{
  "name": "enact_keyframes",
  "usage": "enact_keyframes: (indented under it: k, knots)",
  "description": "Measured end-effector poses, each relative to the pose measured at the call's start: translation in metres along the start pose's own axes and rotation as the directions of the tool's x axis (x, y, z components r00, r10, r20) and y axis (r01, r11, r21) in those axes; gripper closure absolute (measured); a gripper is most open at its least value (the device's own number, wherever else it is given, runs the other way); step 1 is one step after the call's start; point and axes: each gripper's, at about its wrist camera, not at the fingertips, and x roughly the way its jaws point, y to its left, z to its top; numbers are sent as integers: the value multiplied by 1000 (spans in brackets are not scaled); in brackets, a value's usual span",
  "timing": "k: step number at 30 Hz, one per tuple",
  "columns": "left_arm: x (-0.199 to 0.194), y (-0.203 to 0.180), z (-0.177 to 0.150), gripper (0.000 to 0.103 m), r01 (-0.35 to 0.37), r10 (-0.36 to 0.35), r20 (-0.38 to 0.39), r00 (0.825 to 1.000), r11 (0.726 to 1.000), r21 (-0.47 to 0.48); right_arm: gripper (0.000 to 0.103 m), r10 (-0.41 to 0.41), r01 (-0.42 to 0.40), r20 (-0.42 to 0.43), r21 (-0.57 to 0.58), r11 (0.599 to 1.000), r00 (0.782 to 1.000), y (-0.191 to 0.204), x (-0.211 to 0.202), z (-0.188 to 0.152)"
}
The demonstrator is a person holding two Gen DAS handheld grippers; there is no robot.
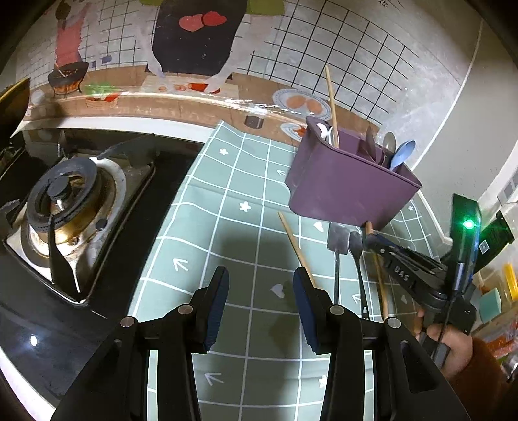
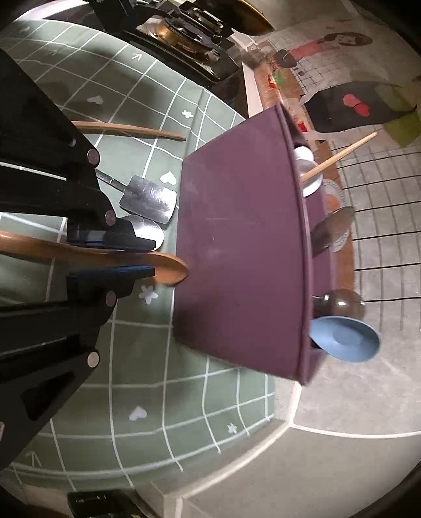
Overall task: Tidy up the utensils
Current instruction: 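Grasp the wooden spoon with the right gripper while the left reaches toward the metal spatula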
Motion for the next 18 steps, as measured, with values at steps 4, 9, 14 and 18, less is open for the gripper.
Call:
enact_keyframes:
  k: [4, 9, 14, 18]
  knots:
    - [8, -4, -1, 60, 26, -27, -28, 999, 1000, -13, 97, 8, -8, 8, 3, 1000, 1000, -6, -11, -3]
    - [7, -10, -4, 60, 54, -54, -39, 998, 999, -6, 92, 41, -42, 15, 53, 998, 999, -28, -24, -13]
    - [5, -12, -4, 60, 65, -65, -35, 997, 998, -8, 63, 116, -113, -11, 142, 983, 993, -38, -24, -16]
    - [3, -10, -3, 60, 57, -57, -32, 998, 998, -11, 63, 67, -62, -46, 89, 994, 997, -29, -16, -14]
